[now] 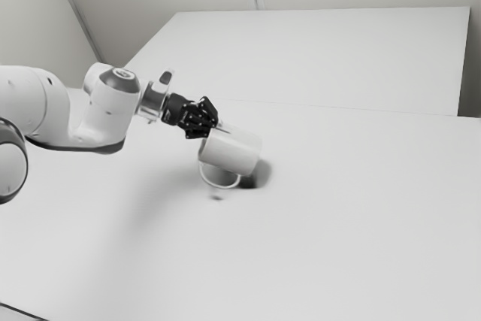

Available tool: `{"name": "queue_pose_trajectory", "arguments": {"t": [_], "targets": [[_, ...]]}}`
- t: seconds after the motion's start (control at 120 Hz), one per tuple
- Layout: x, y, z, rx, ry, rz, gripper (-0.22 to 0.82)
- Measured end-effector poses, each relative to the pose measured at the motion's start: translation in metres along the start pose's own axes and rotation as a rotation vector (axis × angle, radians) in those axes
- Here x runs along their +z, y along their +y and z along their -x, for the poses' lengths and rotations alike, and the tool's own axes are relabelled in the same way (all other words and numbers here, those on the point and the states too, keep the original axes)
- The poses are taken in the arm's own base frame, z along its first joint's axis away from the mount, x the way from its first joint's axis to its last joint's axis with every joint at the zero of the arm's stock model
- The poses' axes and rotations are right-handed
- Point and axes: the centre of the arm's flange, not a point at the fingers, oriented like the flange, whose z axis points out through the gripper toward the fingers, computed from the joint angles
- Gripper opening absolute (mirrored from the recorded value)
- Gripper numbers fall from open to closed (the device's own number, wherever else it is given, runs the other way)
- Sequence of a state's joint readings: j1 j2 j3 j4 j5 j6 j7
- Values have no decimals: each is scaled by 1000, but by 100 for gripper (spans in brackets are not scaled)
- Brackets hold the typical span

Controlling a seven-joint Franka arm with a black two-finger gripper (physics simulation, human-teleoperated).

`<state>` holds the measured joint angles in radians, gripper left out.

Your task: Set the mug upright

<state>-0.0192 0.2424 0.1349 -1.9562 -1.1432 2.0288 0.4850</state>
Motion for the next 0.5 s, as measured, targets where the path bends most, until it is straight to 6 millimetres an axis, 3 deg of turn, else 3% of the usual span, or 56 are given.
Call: {"name": "queue_pose_trajectory", "arguments": {"t": [0.1,0.308,0.5], "targets": [[-11,13,2,54,-6,-96,-18],[-33,36,11,175,-59,-463,-18],[-27,49,19,180,-105,-725,-18]]}}
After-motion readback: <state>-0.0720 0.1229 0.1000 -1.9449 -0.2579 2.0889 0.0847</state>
